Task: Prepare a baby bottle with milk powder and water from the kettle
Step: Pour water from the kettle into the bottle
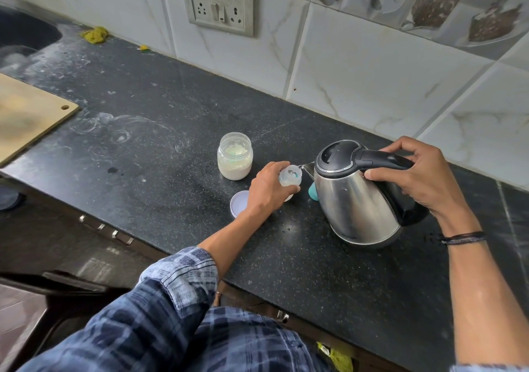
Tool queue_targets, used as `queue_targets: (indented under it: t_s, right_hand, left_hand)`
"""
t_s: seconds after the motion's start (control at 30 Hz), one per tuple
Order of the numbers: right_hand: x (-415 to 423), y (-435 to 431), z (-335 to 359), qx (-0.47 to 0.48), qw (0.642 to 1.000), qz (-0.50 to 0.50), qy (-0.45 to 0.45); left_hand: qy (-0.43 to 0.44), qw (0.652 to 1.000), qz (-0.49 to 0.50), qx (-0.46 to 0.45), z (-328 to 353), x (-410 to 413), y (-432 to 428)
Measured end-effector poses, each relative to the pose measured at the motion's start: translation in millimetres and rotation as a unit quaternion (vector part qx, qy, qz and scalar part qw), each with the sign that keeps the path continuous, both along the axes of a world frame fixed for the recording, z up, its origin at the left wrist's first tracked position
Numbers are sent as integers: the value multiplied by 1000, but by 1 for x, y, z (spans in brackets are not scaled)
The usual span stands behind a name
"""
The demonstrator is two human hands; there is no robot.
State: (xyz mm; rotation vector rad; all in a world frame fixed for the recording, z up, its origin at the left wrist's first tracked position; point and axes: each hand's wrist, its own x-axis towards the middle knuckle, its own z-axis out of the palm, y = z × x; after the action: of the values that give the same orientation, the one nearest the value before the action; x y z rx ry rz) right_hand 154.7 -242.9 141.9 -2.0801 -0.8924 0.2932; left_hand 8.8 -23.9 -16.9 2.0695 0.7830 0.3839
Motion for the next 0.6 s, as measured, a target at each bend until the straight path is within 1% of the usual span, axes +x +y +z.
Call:
queue_targets:
  t_s: [0.6]
  right_hand:
    - [5, -1, -3, 5, 1000, 6, -1]
  left_hand:
    - [0, 1000, 8, -9, -2, 0, 1]
